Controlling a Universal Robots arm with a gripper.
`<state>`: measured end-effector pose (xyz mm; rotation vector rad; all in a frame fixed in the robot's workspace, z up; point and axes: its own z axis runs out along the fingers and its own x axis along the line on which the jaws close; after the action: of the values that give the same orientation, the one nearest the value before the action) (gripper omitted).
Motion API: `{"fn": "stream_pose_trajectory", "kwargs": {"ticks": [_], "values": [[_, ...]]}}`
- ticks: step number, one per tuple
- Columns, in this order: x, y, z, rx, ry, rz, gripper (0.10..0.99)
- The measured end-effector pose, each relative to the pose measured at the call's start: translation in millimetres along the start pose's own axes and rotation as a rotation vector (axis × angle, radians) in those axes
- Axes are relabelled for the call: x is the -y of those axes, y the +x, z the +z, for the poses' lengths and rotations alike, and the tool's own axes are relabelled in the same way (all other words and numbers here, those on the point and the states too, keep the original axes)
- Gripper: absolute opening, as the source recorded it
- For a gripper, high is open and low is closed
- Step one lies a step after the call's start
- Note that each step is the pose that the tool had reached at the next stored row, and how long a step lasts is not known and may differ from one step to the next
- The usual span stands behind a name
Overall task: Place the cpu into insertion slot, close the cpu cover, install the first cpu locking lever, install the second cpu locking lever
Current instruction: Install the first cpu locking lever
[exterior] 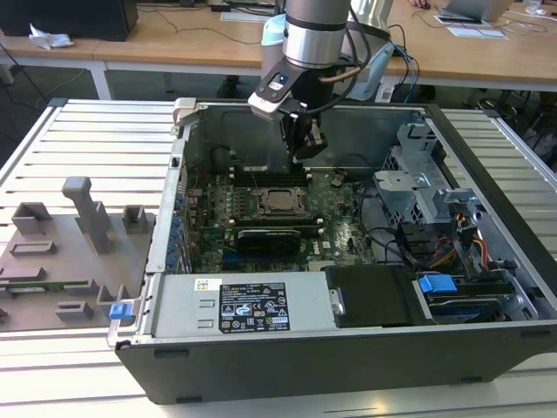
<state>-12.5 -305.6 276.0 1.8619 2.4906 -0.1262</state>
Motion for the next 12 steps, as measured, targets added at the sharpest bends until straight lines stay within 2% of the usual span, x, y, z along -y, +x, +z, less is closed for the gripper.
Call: {"fn": "stream_pose_trajectory", "kwargs": {"ticks": [12], "values": [[0.0,0.0,0.0,0.0053,-0.008,-0.113,0.106]]}}
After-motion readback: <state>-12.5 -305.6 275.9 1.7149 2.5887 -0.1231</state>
